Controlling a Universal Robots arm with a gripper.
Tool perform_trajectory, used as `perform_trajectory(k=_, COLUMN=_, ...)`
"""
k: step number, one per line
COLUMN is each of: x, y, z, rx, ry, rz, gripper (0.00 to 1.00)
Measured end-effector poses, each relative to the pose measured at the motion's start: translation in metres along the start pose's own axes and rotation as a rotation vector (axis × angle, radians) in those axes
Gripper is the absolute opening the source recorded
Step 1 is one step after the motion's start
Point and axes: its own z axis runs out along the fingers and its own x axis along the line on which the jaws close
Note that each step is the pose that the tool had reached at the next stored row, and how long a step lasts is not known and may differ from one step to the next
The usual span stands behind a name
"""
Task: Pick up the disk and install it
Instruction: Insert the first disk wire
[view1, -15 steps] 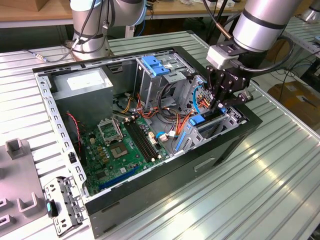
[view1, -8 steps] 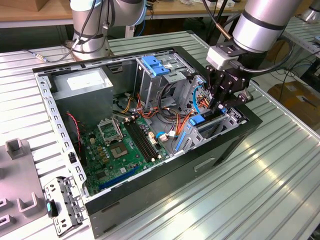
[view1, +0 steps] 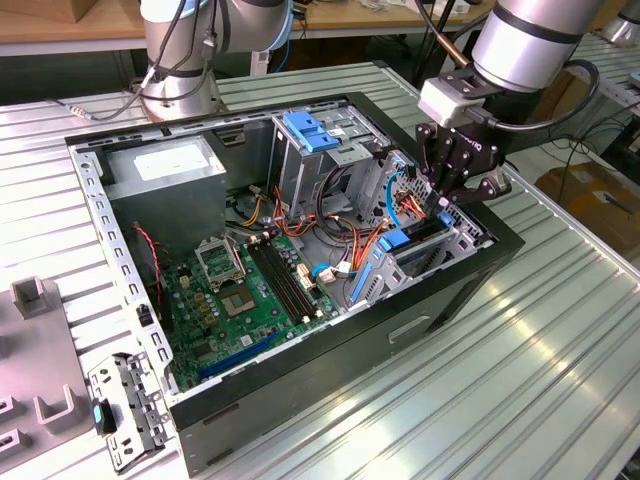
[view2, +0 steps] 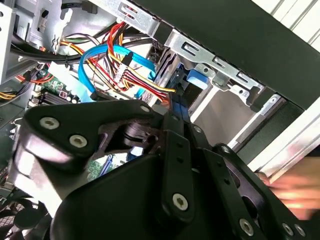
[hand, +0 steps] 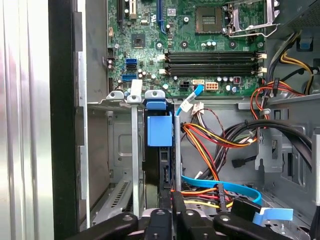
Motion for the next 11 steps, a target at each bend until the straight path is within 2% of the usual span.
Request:
perform_trajectory(k=1, x=0.0, y=0.0, z=0.0, rx=0.0, ry=-0.0001, rz=0.0, gripper=0.11)
perform_trajectory(k=11, x=0.0001, y=0.0, z=-0.0021, rx=0.0, ry=0.0, rz=0.0, gripper=0.11)
